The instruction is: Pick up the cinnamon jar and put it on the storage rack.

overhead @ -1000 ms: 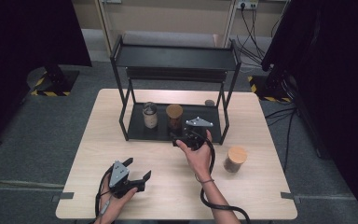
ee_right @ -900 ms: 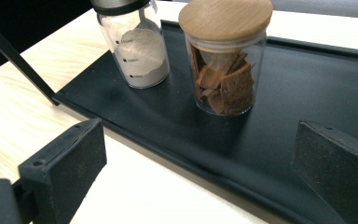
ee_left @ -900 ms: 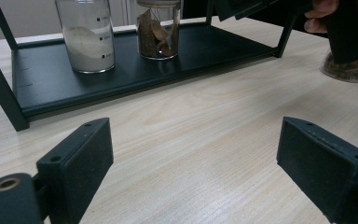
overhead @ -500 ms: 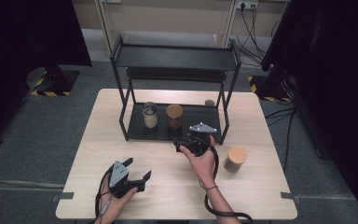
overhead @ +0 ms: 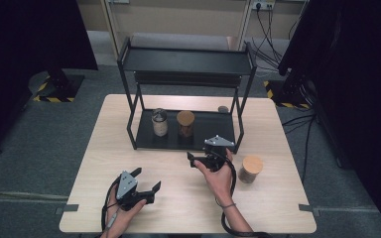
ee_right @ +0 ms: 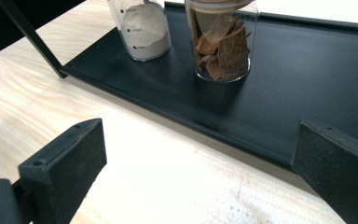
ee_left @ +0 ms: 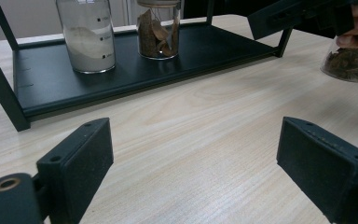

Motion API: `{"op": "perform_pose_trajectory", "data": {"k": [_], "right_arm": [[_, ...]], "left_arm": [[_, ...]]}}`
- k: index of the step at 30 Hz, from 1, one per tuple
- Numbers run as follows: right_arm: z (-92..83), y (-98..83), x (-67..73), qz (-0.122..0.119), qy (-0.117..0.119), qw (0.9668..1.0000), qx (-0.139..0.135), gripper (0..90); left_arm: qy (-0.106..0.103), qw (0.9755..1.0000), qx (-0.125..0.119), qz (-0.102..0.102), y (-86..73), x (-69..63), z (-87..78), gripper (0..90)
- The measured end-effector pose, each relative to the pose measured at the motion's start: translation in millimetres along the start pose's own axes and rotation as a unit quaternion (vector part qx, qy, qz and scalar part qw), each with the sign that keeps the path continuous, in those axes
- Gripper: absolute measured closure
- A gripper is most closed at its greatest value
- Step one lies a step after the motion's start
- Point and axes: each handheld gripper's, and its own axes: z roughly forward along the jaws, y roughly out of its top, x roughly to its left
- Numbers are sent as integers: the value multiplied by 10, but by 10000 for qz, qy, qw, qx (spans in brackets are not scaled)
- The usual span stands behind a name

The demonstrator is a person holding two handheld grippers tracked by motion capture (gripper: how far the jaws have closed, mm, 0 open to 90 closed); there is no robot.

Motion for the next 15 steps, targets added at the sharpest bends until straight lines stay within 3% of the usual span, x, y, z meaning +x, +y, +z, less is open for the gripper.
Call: {"op": "perform_pose_trajectory", "data": {"k": [15], "right_arm": [[-171, -183, 14, -122, 22, 9999, 66, 33]], "left_arm": [[11, 10000, -1, 18, 0, -4, 0, 102]]}}
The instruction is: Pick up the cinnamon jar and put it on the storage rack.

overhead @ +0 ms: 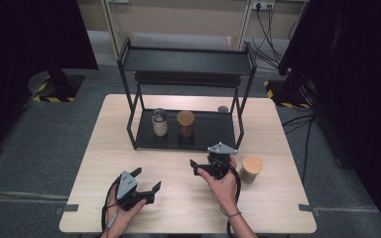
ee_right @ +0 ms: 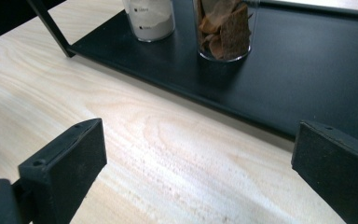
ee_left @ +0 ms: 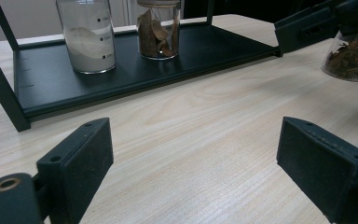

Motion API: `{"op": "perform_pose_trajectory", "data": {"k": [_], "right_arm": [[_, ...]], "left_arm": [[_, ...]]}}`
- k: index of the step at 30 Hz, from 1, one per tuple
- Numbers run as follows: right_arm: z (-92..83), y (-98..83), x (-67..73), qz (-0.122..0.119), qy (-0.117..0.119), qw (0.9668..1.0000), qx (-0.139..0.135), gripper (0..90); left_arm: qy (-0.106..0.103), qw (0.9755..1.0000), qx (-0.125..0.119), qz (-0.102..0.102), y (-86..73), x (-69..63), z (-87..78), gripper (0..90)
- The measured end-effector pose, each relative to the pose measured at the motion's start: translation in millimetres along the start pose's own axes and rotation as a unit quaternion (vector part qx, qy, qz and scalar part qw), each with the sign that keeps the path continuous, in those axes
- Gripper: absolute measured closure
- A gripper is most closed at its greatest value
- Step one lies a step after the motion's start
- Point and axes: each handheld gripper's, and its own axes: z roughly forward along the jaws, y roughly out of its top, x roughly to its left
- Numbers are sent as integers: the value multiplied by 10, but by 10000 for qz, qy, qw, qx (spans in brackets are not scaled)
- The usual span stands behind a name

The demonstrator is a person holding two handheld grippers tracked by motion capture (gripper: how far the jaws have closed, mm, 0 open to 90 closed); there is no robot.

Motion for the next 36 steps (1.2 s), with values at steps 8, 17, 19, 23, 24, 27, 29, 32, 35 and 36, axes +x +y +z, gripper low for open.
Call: {"op": "perform_pose_trajectory", "data": {"k": [8, 17, 19, 23, 24, 27, 29, 32, 35, 36], "right_arm": [[-55, -133, -19, 34, -26, 10000, 4, 33], [-142, -224, -22, -2, -12, 10000, 23, 33], [-163, -250, -24, 6, -4, 10000, 32, 33], [-196, -301, -28, 3, 9, 10000, 59, 33], [-205, -312, -30, -2, 13, 10000, 66, 33], [-232, -341, -32, -11, 16, 10000, 63, 33], [-251, -360, -36, -23, 15, 10000, 66, 33], [-279, -391, -42, -8, 10, 10000, 70, 33], [-310, -432, -42, -12, 25, 10000, 84, 33], [-317, -444, -44, -13, 25, 9999, 101, 33]], "left_arm": [[1, 10000, 1, 4, 0, -1, 0, 101], [5, 10000, 5, 14, 0, -3, 0, 101], [6, 10000, 6, 17, 0, -3, 0, 102], [7, 10000, 9, 21, 1, -4, 0, 102], [8, 10000, 9, 19, 1, -4, 0, 102], [9, 10000, 8, 22, 0, -4, 0, 101], [10, 10000, 5, 19, 0, -4, 0, 102], [10, 10000, 4, 18, 0, -3, 0, 102], [12, 10000, 5, 20, 0, -4, 0, 102], [14, 10000, 5, 20, 0, -4, -1, 101]]}}
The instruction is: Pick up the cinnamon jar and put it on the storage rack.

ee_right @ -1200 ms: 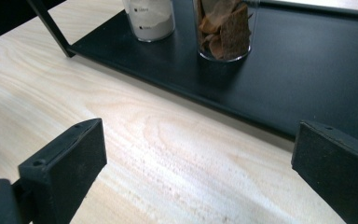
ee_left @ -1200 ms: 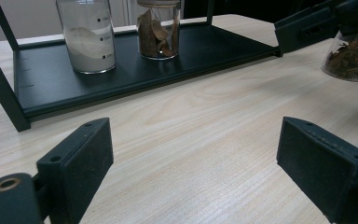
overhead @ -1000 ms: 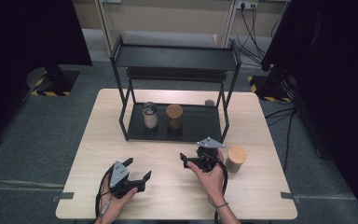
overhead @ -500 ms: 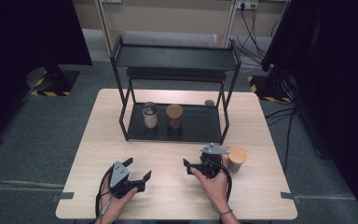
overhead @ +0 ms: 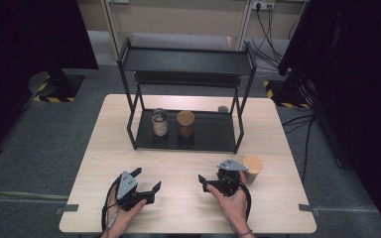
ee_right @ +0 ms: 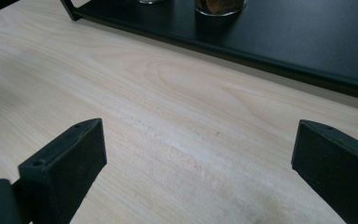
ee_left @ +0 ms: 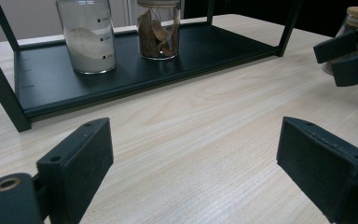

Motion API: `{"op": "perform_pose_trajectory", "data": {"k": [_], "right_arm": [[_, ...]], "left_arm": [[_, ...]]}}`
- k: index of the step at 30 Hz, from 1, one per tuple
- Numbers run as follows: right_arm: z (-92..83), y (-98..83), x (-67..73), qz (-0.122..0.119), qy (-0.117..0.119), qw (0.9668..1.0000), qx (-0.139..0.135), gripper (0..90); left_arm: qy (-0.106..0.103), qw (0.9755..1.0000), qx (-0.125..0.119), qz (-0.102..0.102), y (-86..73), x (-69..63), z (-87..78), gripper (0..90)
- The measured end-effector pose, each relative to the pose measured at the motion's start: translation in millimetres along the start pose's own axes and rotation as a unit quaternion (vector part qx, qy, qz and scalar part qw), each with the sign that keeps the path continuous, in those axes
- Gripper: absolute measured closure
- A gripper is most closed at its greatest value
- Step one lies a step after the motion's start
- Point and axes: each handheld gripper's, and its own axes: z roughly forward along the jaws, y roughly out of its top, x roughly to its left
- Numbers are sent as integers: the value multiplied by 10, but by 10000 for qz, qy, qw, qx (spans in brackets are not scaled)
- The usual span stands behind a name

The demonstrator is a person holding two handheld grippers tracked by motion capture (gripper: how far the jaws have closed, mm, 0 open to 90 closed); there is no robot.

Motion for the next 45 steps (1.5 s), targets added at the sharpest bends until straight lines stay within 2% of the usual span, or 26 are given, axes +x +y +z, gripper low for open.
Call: {"op": "perform_pose_trajectory", "data": {"k": [29, 45], "right_arm": [[-317, -326, -96, 92, 0, 10000, 19, 33], [-562, -550, -166, 167, -8, 9998, 50, 33]], "left_arm": [[16, 10000, 0, 1, 0, -2, 0, 102], [25, 10000, -7, 22, -1, -9, 1, 103]]}}
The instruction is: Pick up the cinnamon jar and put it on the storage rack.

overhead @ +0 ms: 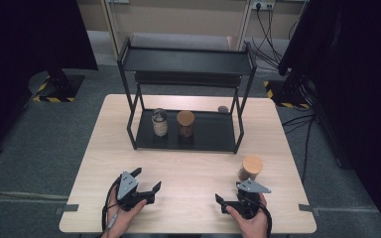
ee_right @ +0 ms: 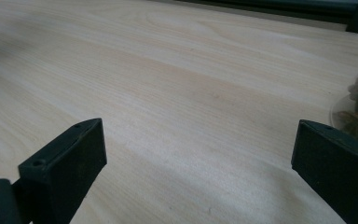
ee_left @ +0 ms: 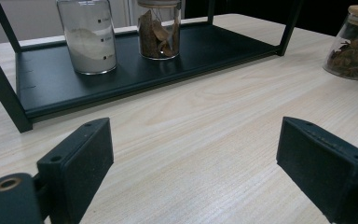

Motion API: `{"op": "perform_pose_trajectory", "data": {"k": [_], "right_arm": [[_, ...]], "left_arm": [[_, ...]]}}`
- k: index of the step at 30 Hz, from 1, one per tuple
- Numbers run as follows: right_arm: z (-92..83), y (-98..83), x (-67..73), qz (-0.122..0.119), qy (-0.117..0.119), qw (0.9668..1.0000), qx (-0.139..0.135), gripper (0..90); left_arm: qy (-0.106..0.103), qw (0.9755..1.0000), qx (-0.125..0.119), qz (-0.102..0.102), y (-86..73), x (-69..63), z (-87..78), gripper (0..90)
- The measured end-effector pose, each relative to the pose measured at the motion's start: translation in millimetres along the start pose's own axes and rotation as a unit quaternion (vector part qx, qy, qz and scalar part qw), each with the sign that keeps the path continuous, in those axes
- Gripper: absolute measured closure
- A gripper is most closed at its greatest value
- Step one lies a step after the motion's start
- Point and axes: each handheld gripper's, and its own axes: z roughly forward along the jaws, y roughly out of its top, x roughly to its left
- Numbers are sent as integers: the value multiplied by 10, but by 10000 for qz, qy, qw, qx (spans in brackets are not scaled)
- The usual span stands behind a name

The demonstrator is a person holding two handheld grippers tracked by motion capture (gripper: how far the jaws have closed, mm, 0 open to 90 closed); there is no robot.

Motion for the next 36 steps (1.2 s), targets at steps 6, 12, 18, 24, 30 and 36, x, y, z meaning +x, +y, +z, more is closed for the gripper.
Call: {"op": "perform_pose_trajectory", "data": {"k": [6, 12, 18, 24, 30, 36], "right_arm": [[-90, -82, -51, 101, -20, 9999, -20, 33], [-209, -151, -107, 187, -125, 9997, -78, 33], [-331, -215, -199, 355, -303, 9987, -215, 33], [-425, -231, -260, 382, -446, 9980, -232, 33], [-539, -259, -325, 425, -589, 9970, -259, 33], [-660, -290, -380, 468, -718, 9959, -295, 33]], "left_arm": [[-3, 10000, 6, -6, 0, 3, 0, 103], [4, 10000, 0, 3, 0, -2, -1, 103], [3, 10000, -1, -18, -1, 3, -3, 103], [5, 10000, -4, -9, -1, 0, -3, 103], [3, 10000, -3, -9, -1, -1, -3, 103], [3, 10000, 1, -8, -1, -2, -2, 103]]}}
